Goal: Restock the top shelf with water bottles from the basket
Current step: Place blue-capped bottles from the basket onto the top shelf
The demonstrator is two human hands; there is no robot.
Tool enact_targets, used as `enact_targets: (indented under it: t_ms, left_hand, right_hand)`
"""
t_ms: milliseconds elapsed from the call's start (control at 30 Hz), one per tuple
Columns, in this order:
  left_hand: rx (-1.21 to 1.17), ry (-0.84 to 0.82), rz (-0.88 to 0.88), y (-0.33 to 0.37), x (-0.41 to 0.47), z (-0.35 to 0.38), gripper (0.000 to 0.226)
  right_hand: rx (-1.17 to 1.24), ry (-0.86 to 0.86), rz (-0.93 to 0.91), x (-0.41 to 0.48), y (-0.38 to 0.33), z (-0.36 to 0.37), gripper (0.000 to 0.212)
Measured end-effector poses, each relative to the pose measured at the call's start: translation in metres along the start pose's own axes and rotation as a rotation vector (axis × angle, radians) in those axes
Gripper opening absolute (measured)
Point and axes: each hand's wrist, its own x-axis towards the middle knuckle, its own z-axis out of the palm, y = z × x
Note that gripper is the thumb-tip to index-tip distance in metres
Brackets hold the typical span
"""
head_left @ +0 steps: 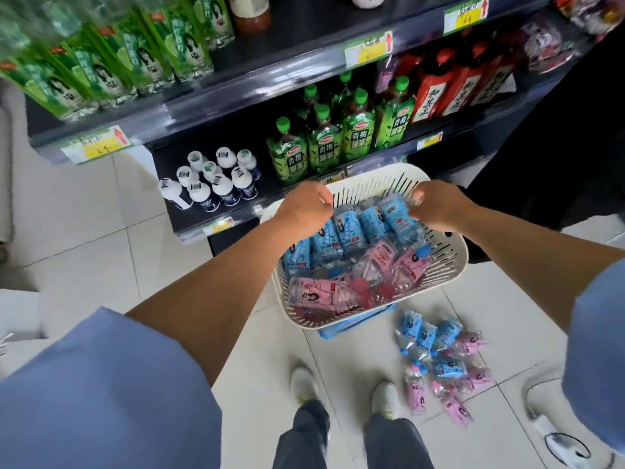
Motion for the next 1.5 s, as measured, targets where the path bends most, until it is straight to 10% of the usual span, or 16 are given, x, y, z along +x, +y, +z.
enact_targets:
  t_ms: [633,1100,1500]
  left_hand:
    - [0.123,-0.098,0.002,-0.016,0.069,0.098,0.026]
    - [0.071,-0.031,-0.019,-0.025,0.061,0.092,0.025]
    - [-0.046,0.095,0.092,0.077,0.01,-0.003,0.023]
  right_hand:
    - [-0.078,-0.17,0.137,0.063,0.054,0.085,0.029]
    - [0.147,-0.18,0.269,0.07,0.051,0.114,0.086]
    - [0.069,0.271,-0.108,0.005,-0.009,-0.059,0.034]
